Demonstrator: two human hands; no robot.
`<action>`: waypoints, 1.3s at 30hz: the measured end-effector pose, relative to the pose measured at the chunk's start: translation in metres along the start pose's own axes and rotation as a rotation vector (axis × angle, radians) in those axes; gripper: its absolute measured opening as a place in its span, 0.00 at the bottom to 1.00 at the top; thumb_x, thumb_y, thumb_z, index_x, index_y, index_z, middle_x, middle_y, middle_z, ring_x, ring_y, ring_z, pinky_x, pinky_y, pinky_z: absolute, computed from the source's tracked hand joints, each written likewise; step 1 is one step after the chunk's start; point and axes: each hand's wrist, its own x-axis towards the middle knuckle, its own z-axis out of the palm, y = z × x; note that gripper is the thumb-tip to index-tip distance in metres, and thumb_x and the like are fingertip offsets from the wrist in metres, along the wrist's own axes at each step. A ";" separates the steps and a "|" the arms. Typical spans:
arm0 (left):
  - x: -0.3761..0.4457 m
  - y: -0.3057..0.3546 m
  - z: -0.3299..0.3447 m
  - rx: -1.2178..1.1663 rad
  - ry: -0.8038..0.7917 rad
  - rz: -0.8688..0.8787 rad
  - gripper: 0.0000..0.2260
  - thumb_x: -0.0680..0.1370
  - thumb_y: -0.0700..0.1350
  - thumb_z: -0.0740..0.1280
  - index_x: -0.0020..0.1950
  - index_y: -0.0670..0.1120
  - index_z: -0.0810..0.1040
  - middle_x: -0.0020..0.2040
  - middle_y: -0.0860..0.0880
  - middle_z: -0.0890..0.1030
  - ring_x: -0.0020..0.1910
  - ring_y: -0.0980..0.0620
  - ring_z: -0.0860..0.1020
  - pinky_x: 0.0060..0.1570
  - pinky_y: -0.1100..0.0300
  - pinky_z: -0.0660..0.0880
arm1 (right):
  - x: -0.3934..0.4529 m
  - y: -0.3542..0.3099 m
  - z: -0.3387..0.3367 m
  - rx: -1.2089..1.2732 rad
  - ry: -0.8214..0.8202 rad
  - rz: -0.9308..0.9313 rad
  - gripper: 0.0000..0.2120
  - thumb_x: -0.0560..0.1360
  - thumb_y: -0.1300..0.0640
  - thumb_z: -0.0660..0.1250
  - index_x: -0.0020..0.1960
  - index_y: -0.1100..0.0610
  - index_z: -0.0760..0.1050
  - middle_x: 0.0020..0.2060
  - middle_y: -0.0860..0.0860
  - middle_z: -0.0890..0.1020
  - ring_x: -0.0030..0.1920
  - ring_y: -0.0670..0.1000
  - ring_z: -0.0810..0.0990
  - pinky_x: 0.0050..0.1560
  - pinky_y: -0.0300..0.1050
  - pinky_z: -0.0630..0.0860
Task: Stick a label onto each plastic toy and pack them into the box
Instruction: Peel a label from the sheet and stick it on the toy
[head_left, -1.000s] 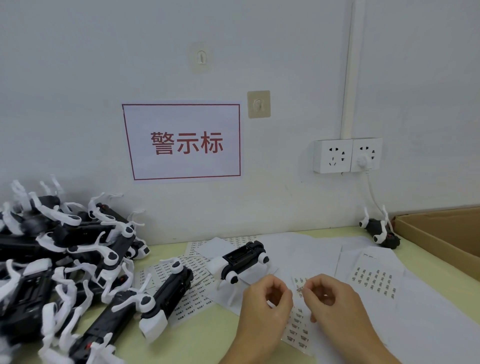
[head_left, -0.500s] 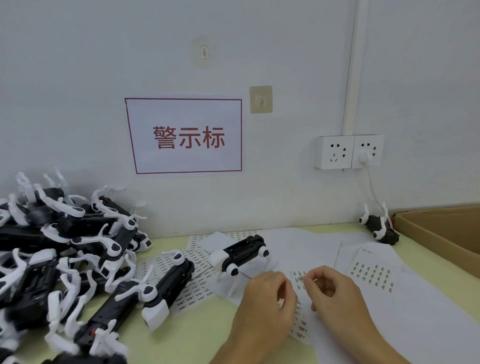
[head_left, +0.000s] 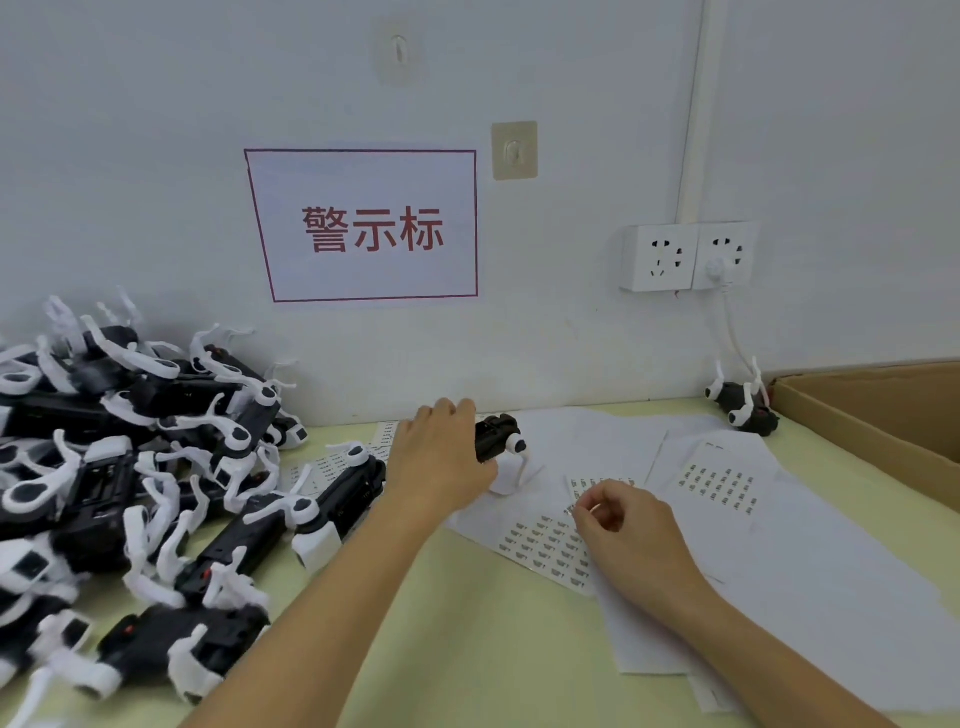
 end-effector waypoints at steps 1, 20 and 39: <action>0.003 0.002 0.000 0.030 -0.082 0.005 0.22 0.76 0.54 0.66 0.67 0.47 0.67 0.59 0.48 0.74 0.59 0.45 0.73 0.53 0.54 0.66 | 0.000 0.000 0.000 0.001 0.000 -0.005 0.07 0.75 0.60 0.68 0.39 0.54 0.79 0.32 0.52 0.82 0.31 0.41 0.77 0.33 0.30 0.72; -0.051 0.021 0.013 -1.456 -0.197 -0.312 0.30 0.71 0.45 0.73 0.62 0.70 0.64 0.51 0.43 0.79 0.45 0.42 0.82 0.41 0.52 0.77 | 0.001 0.004 0.001 -0.062 -0.016 -0.053 0.09 0.75 0.60 0.68 0.37 0.51 0.78 0.31 0.50 0.81 0.31 0.41 0.76 0.33 0.30 0.71; -0.057 0.006 0.030 -1.706 -0.181 -0.262 0.27 0.74 0.34 0.72 0.62 0.65 0.78 0.48 0.42 0.78 0.44 0.45 0.77 0.49 0.50 0.76 | -0.010 -0.016 0.001 -0.242 -0.016 -0.495 0.10 0.74 0.59 0.66 0.39 0.45 0.72 0.32 0.46 0.75 0.37 0.50 0.74 0.36 0.34 0.68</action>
